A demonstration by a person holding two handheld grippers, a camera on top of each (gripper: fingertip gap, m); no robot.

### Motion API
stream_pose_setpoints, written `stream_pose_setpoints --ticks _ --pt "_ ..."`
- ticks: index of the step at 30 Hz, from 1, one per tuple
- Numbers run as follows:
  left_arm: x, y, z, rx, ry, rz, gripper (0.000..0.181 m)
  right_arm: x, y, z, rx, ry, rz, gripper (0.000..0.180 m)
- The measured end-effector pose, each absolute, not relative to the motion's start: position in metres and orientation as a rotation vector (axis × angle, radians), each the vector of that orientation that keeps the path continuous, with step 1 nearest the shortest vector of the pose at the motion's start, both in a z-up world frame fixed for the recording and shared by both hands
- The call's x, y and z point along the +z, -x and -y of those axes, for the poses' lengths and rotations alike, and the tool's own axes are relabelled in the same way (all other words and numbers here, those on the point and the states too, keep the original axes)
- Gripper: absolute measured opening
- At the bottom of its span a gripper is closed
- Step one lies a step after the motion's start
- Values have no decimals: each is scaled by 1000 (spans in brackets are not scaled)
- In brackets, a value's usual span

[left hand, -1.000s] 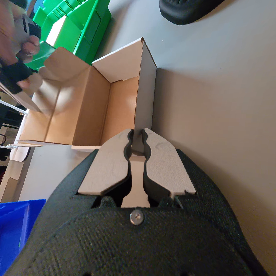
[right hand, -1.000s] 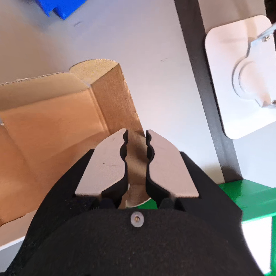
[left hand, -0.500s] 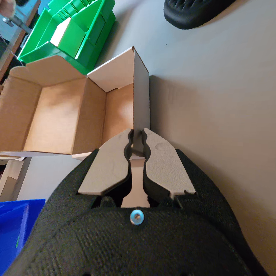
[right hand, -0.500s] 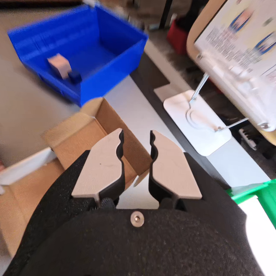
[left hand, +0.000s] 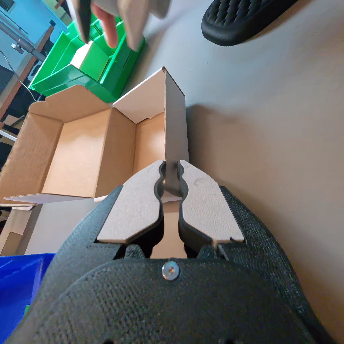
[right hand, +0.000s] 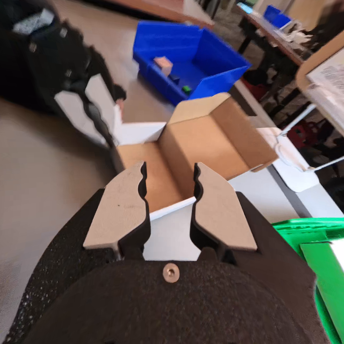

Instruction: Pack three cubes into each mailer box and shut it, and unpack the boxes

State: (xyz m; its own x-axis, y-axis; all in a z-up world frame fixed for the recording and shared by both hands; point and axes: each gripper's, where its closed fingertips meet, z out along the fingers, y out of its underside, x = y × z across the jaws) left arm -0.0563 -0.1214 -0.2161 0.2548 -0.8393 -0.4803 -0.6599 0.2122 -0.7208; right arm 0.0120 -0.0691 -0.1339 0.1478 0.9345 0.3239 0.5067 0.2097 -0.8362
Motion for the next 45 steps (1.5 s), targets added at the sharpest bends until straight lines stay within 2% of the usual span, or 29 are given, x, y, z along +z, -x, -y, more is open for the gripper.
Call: stream_pose_setpoints --ticks 5,8,11,17,23,27,37,45 --pt "-219 58 116 -215 1510 -1467 10 -194 -16 95 390 1405 1786 44" --pt "-220 60 112 -206 1516 -1462 11 -216 -15 94 271 1392 1901 30" --pt "-220 62 111 -205 1527 -1450 10 -223 -14 88 231 1378 1921 9" --pt "-210 63 112 -249 1521 -1398 13 -224 -22 91 215 1356 1923 8" --pt "-183 66 114 -385 1521 -1260 25 -218 -28 94 219 1355 1885 9" --pt "-158 89 102 -409 1532 -1112 27 -210 -29 96 292 1356 1849 12" --pt "-110 184 58 -361 1617 -775 29 -177 -40 90 550 1471 1564 40" --pt "-106 277 4 -215 1937 -752 35 -175 -56 76 675 1560 1374 45"
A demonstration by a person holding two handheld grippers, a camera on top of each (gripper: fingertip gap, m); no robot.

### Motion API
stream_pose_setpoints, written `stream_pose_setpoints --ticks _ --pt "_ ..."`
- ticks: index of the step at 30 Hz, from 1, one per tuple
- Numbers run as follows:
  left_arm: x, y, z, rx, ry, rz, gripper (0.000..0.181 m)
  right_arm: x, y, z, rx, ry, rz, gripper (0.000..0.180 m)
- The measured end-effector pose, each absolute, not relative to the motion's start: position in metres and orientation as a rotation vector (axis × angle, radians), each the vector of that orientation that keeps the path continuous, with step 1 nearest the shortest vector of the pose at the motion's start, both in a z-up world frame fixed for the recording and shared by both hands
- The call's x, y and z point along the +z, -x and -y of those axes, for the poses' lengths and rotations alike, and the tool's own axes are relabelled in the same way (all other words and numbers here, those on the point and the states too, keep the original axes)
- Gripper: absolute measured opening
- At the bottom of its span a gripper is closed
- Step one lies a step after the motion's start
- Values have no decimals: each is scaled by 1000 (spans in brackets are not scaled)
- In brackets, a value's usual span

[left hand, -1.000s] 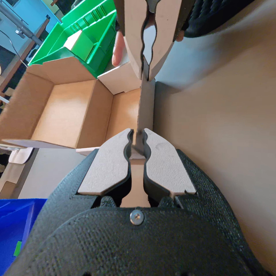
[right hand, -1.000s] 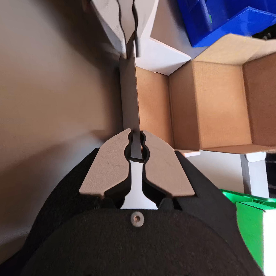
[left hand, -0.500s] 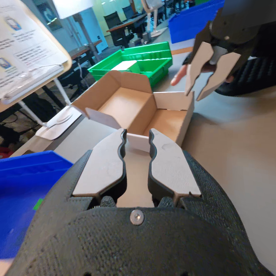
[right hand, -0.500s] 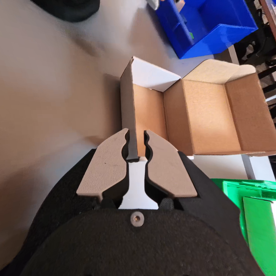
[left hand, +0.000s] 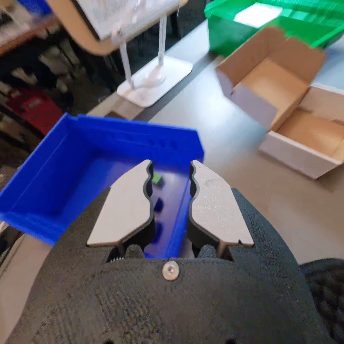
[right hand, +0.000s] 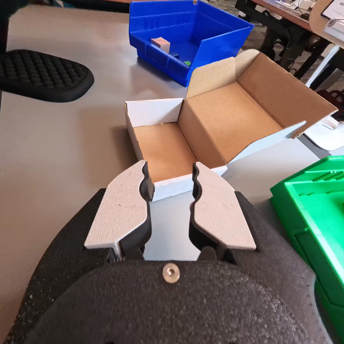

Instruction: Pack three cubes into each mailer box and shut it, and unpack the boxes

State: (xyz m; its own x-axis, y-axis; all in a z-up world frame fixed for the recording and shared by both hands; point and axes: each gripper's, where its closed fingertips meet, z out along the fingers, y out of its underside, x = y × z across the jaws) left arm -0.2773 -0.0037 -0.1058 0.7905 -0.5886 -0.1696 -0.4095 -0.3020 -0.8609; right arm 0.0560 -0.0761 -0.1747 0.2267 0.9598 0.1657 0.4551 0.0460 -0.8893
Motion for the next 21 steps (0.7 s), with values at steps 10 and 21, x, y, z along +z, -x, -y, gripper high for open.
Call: stream_pose_setpoints --ticks 10,21 --pt "-183 359 -16 4 2554 -1138 50 -177 -58 78 728 1554 1339 45" --pt "-223 372 3 165 2788 -1347 56 -172 -47 88 808 1609 1312 56"
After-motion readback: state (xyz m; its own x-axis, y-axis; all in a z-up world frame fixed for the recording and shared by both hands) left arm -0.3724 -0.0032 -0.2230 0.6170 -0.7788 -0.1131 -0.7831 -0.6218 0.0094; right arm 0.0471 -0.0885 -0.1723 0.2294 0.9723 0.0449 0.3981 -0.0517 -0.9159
